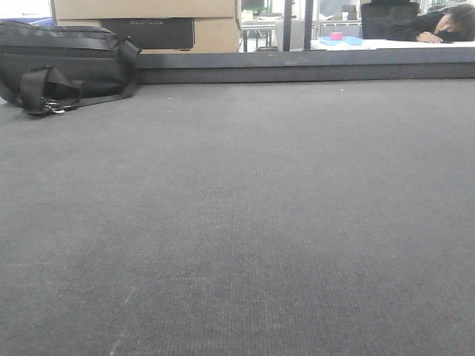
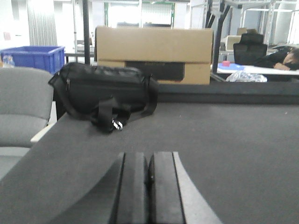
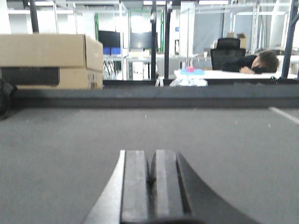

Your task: Grab block from conveyor and place in blue bin

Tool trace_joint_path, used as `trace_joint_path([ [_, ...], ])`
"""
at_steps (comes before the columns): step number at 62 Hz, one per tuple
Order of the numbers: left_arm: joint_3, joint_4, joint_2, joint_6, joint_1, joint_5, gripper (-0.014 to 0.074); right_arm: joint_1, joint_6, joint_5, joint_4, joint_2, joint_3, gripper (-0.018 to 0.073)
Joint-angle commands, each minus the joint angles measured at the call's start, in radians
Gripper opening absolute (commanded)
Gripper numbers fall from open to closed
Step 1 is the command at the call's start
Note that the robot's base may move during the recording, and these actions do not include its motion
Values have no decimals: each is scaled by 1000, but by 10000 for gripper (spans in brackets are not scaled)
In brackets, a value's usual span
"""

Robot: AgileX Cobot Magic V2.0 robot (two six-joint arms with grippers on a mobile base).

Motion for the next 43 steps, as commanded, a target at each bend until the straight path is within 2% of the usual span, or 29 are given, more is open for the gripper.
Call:
trace_joint_path([
  [1, -103, 2, 10, -2, 3, 88, -111, -6, 0, 72, -4, -3, -100, -162],
  [12, -298, 2, 177, -2, 3, 269, -111, -6, 0, 419, -4, 95, -340, -162],
  [27, -537, -12, 572, -2, 3, 459, -111, -6, 0, 795, -4, 459, -638, -162],
  [36, -715, -24, 814, -2, 3, 645, -111, -6, -11, 965, -4, 681, -789, -162],
  [43, -839, -24, 972, -2, 3, 743, -111, -6, -26, 1019, -4, 824, -862, -162],
])
